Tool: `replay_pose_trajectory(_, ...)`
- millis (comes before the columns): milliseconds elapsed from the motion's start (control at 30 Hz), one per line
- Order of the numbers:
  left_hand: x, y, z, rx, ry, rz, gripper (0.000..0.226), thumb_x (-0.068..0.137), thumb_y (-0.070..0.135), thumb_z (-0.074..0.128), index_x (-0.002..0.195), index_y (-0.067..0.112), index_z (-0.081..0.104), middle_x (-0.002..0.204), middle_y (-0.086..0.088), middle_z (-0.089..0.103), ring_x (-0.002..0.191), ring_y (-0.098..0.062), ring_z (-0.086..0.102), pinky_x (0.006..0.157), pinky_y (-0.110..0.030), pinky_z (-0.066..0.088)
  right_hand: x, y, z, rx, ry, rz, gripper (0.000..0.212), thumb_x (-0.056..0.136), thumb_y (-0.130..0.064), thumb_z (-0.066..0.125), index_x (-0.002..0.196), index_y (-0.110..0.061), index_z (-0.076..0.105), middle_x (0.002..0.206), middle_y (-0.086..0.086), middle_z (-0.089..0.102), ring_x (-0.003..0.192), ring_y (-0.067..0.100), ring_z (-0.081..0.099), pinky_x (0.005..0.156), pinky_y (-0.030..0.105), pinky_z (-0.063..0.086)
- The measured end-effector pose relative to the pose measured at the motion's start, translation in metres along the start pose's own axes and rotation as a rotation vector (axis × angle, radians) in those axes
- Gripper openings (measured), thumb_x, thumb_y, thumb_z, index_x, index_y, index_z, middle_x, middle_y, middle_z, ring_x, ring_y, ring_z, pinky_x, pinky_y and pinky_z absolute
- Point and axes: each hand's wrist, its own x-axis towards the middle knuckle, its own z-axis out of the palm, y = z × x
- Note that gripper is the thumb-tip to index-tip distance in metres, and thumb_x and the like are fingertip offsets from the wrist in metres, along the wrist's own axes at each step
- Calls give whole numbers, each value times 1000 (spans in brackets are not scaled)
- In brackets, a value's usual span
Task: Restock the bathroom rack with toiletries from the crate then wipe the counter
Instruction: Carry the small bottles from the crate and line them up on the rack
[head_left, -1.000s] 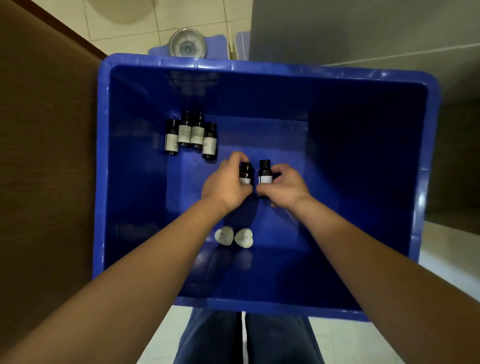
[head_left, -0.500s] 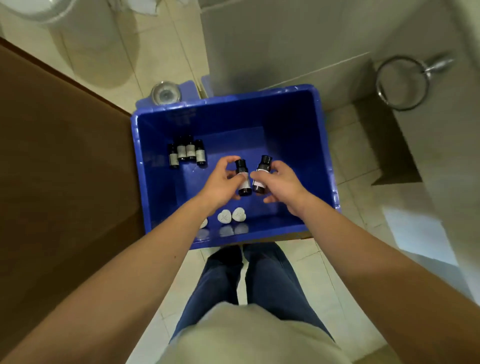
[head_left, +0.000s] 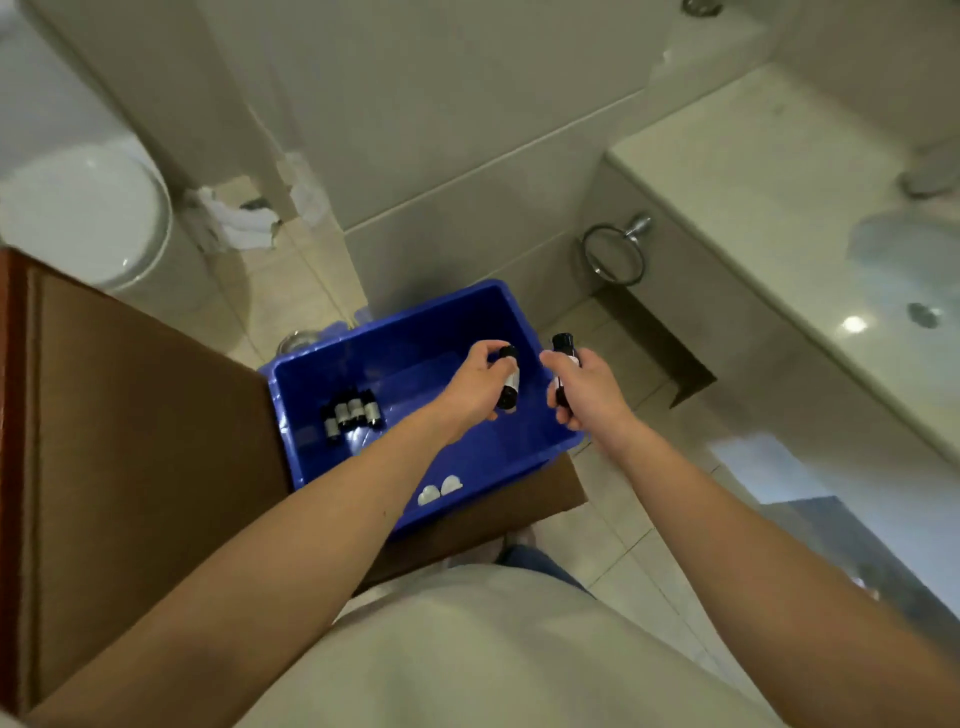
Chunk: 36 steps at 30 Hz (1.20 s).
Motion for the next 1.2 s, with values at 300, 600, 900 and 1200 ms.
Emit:
replay_pose_trajectory(300,-17,83,81,6,-208,163,25,101,26,37,125,27,44,99,-4,58,61,-12,50,45,-19,41,-49,-9,-106,228,269,-40,38,94,-55,45,88,-19,55,45,-5,52,34,9,41,35,17,30)
replay_pose_trajectory(600,-58,146,236,15,-413,334,14,101,27,40,108,24,51,77,-7,60,44,-15,43,39,-20,31,-122,25,-251,400,438,-87,37,96,-48,40,84,-16,53,52,0,58,37,15,50,41,19,31)
replay_pose_trajectory(900,-123,194,409,109,-569,458,29,102,35,36,89,15,53,66,-1,55,39,-9,45,41,-18,30,-211,83,-402,461,615,-99,29,94,-40,44,89,-15,58,56,-2,60,40,16,51,40,20,33)
replay_pose_trajectory(1200,-168,223,539,153,-739,506,37,98,48,42,104,19,63,69,5,61,56,-11,51,58,-24,40,-289,135,-508,572,721,-191,27,97,-37,46,101,-11,55,65,6,64,49,21,58,43,25,44)
